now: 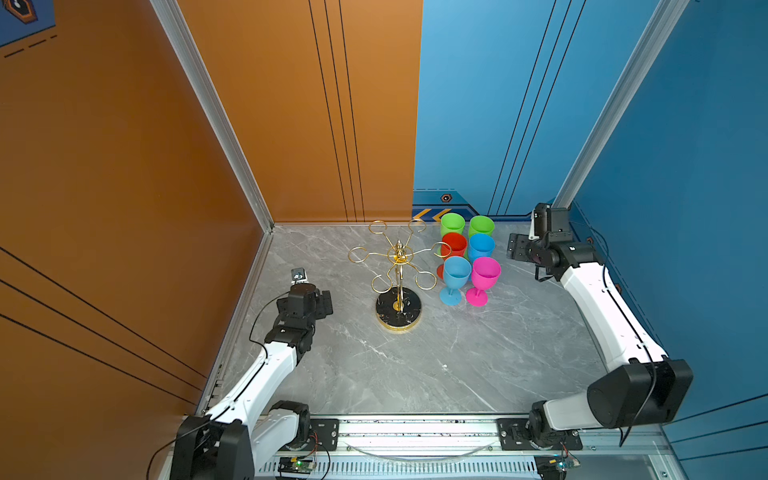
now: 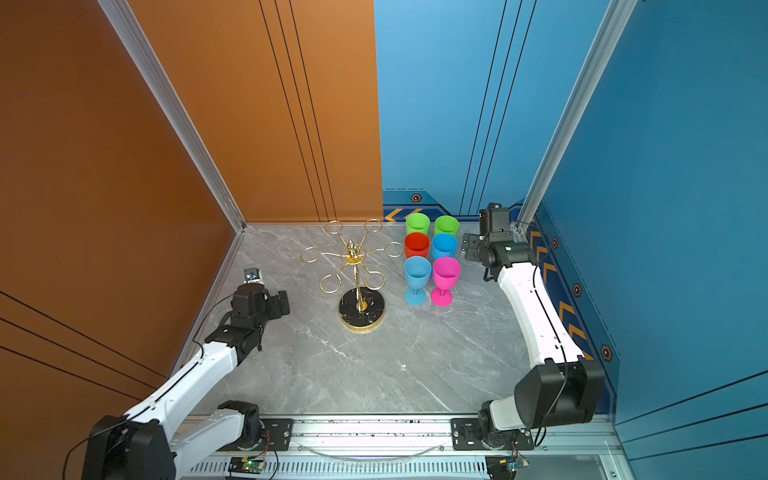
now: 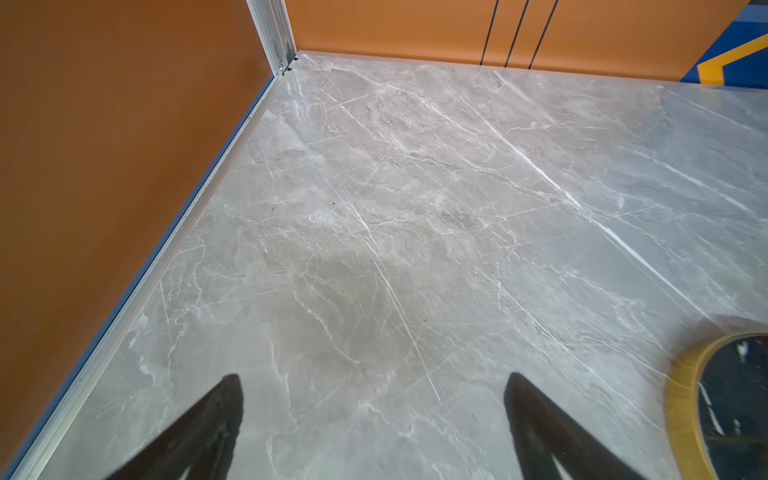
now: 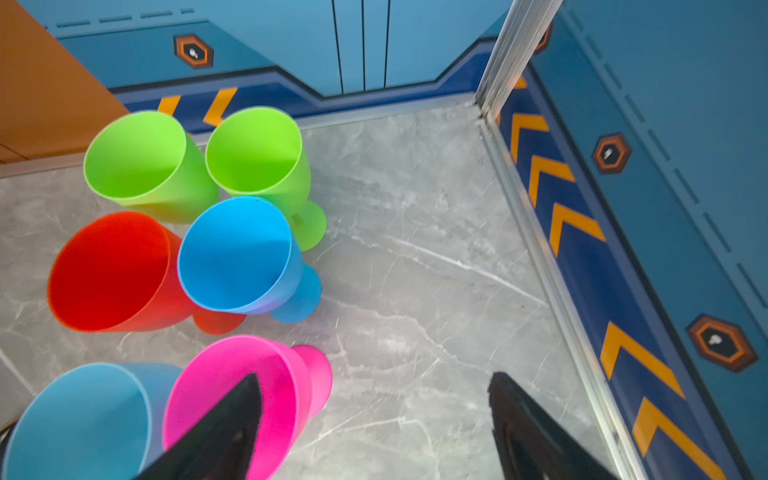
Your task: Take the wine glass off the wine glass rack
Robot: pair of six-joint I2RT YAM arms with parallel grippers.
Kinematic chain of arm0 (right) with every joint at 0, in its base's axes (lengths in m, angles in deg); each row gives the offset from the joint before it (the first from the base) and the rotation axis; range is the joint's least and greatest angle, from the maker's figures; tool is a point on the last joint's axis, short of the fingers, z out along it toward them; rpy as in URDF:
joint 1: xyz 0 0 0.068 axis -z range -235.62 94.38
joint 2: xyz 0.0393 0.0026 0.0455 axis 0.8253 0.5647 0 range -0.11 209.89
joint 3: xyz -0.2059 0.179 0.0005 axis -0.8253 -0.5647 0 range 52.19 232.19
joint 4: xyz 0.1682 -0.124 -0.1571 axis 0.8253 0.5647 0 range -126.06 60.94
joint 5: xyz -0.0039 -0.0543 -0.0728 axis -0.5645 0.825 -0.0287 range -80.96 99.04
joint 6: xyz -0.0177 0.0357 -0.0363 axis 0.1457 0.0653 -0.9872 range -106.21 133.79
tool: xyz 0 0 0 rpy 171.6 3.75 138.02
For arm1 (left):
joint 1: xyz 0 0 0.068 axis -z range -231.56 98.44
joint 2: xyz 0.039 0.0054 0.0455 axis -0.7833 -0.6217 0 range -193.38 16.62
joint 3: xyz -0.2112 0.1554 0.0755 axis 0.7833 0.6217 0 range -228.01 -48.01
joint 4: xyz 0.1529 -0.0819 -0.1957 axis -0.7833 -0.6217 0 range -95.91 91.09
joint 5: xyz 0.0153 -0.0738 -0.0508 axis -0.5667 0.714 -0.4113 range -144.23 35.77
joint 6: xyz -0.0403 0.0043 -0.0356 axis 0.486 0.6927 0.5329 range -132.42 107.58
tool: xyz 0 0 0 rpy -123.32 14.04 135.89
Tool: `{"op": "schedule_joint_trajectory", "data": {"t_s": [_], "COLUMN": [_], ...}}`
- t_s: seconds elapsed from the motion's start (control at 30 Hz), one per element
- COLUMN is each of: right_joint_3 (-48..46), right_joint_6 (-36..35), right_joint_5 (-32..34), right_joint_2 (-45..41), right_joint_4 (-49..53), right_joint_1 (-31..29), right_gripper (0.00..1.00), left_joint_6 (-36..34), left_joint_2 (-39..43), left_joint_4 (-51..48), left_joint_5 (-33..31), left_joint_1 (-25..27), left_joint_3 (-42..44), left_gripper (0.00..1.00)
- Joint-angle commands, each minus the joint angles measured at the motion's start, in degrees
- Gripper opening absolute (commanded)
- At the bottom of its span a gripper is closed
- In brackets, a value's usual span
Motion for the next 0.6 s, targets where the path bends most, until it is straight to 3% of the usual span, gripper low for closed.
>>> {"op": "schedule_joint_trajectory", "data": {"t_s": [0.0, 0.17, 0.33, 0.47, 0.57], "right_joint_3": [-9.88, -24.52, -40.72, -45.83, -50.89], "right_joint_6": [-0.65, 0.96, 0.14, 1.59, 0.16], "right_joint_5": [0.42, 0.80, 2.12, 1.35, -0.46], "right_joint_2": [-1.95, -4.85, -3.69, 0.12, 3.01], "right_joint_4": [-14.33, -29.02, -51.43, -59.08, -70.27], "right_joint_1": [2.79, 6.43, 7.19, 7.56, 6.46], "right_gripper": [0.95, 0.98, 1.00, 1.00, 1.00], "left_joint_6": [-3.34, -6.70, -7.67, -9.99, -10.20], "left_joint_2": [-4.63, -11.02, -16.93, -19.80, -24.37], "left_joint_4": [9.81, 18.40, 32.74, 38.38, 43.02], "left_joint_5": [3.63, 5.39, 5.56, 7.77, 8.64], "left_joint_1": [-1.77, -3.25, -4.23, -4.24, -4.33], "left_joint_3": [1.43, 2.53, 5.94, 5.91, 6.25], "left_gripper": [0.98, 0.98, 0.98, 0.98, 0.98]}}
